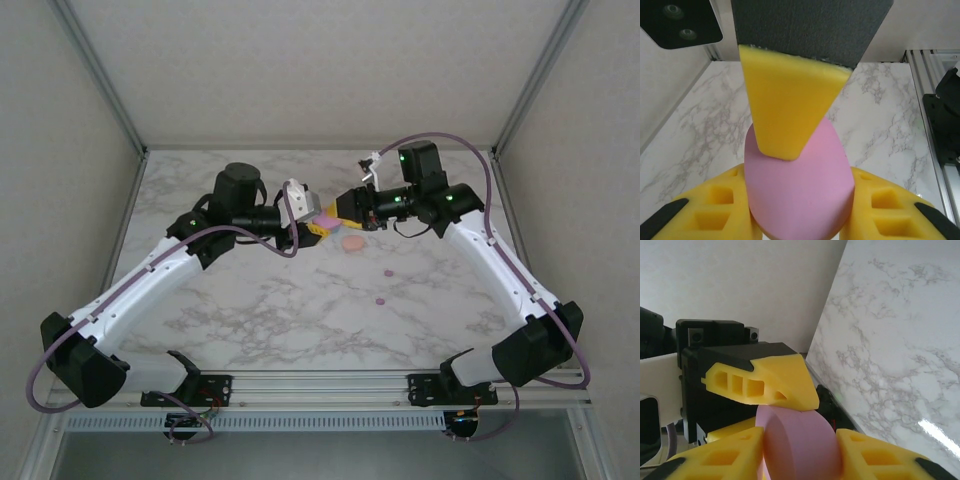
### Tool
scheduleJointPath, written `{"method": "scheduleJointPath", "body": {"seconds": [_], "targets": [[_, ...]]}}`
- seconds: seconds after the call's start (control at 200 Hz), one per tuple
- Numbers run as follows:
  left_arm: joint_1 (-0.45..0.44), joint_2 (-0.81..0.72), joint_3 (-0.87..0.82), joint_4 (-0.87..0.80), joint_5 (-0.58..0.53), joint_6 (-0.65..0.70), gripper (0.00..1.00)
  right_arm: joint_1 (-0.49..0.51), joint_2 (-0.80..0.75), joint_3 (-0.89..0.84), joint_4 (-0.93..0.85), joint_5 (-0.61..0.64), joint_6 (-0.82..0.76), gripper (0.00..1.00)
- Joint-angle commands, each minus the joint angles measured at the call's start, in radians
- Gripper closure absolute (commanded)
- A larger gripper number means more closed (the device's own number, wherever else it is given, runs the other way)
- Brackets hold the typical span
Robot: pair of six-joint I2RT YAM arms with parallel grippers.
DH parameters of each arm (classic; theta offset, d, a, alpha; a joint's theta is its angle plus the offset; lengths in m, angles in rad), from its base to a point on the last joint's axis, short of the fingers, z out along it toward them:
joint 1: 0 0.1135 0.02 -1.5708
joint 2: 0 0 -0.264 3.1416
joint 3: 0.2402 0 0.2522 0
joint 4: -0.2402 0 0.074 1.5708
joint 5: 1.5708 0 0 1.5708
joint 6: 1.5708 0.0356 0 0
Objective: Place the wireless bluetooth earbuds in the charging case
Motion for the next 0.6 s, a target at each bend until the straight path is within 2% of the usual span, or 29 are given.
{"method": "scheduleJointPath", "body": {"seconds": [0.0, 0.135, 0.405, 0.516, 0.596], "targets": [[0.011, 0.005, 0.031, -0.022, 0.027, 0.016, 0.72, -0.004, -0.006, 0.011, 0.008, -0.119, -0.018, 0.59], [0.018, 0.003, 0.031, -0.024, 0.030, 0.022, 0.71, -0.023, -0.023, -0.012, 0.038, -0.174, -0.001, 0.57], [0.021, 0.017, 0.040, -0.019, 0.044, 0.017, 0.69, -0.030, -0.034, -0.040, 0.107, -0.236, 0.046, 0.72], [0.022, 0.011, 0.027, 0.016, 0.027, -0.007, 0.61, -0.031, -0.040, -0.045, 0.119, -0.220, 0.058, 0.80], [0.031, -0.006, -0.006, 0.089, 0.004, -0.057, 0.48, -0.032, -0.049, -0.067, 0.185, -0.196, 0.117, 0.82]]}}
